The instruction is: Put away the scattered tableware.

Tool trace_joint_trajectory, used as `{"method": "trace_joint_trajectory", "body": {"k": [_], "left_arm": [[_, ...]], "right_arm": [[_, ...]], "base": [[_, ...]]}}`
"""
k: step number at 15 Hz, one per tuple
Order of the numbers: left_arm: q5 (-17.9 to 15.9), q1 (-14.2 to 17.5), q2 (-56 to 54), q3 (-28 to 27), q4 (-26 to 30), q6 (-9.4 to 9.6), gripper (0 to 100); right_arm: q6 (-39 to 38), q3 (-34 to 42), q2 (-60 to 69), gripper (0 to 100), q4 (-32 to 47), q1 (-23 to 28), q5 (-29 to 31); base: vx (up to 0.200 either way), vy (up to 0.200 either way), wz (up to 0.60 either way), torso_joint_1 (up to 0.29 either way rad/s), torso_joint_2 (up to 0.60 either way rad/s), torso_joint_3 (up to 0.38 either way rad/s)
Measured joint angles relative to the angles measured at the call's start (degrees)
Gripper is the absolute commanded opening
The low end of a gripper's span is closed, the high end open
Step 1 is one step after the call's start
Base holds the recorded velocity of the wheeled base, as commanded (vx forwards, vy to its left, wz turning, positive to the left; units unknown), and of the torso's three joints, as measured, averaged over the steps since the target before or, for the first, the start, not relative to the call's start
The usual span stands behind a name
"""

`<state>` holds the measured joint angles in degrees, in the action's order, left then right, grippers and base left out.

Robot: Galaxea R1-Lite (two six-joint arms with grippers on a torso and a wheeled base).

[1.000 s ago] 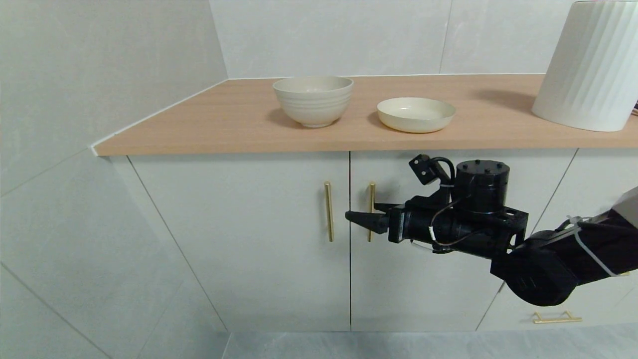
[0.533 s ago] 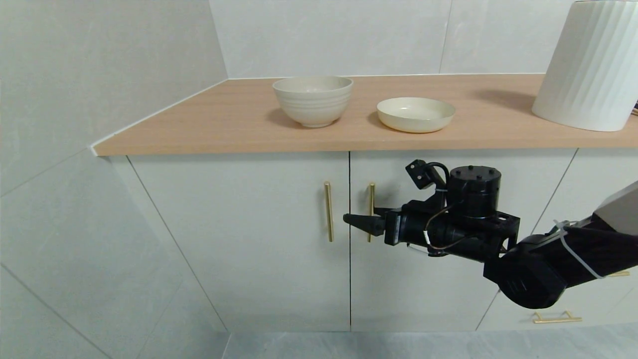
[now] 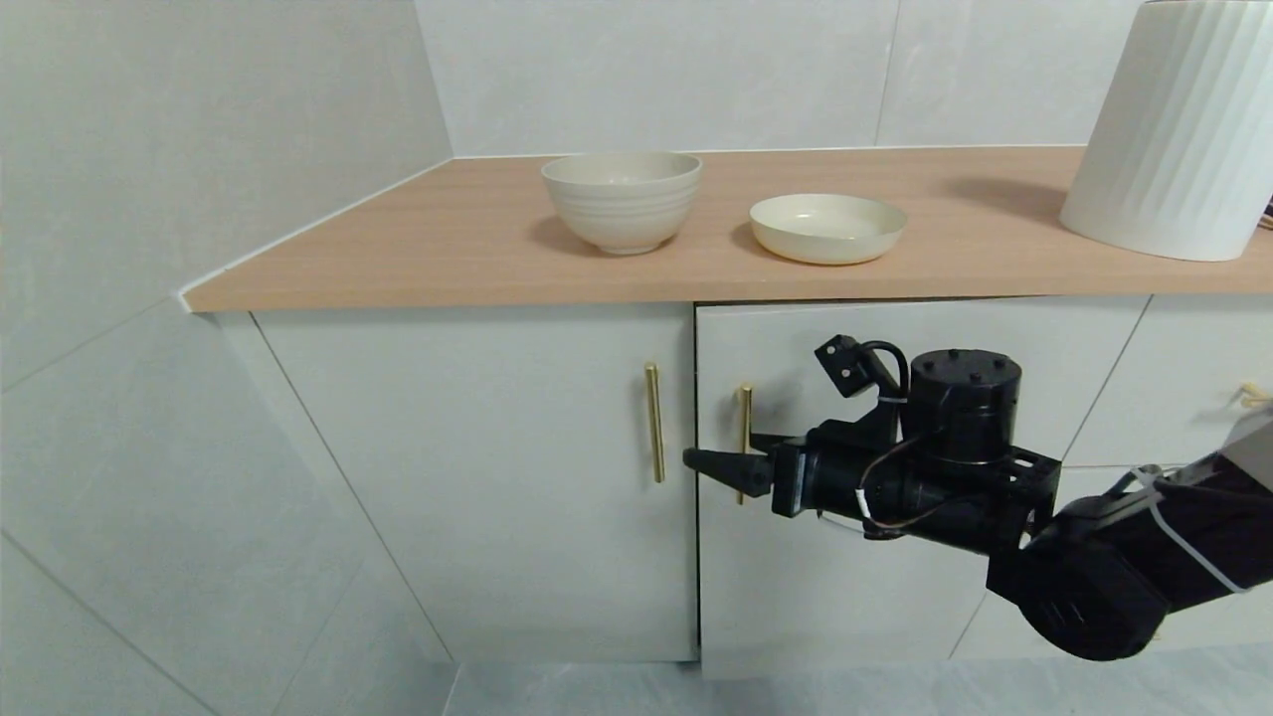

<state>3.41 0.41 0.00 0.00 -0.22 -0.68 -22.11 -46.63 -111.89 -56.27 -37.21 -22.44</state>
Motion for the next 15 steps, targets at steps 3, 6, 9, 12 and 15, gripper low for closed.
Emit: {"method": "trace_joint_trajectory", "body": {"k": [3,6,9,12,15], "left_arm": [[0.0,0.0,0.0,0.0,0.0,0.02,100],[0.0,0.0,0.0,0.0,0.0,0.0,100],[0.0,0.0,0.0,0.0,0.0,0.17,100],[0.0,0.0,0.0,0.0,0.0,0.26,100],[-0.1,0.0,0.0,-0.4,-0.1,1.58,100]], "right_arm": [[0.1,5.7,3.7,100,0.3,-1.3,-3.4],[0.3,11.7,8.0,100,0.0,-2.0,-5.1],[0.2,16.7,12.8,100,0.4,-2.3,-7.2],[0.2,21.8,17.7,100,0.4,-2.4,-9.9],[0.2,25.8,21.2,100,0.1,-2.5,-10.5]], "base": [[0.0,0.0,0.0,0.0,0.0,0.0],[0.0,0.0,0.0,0.0,0.0,0.0],[0.0,0.0,0.0,0.0,0.0,0.0],[0.0,0.0,0.0,0.0,0.0,0.0],[0.0,0.0,0.0,0.0,0.0,0.0]]}}
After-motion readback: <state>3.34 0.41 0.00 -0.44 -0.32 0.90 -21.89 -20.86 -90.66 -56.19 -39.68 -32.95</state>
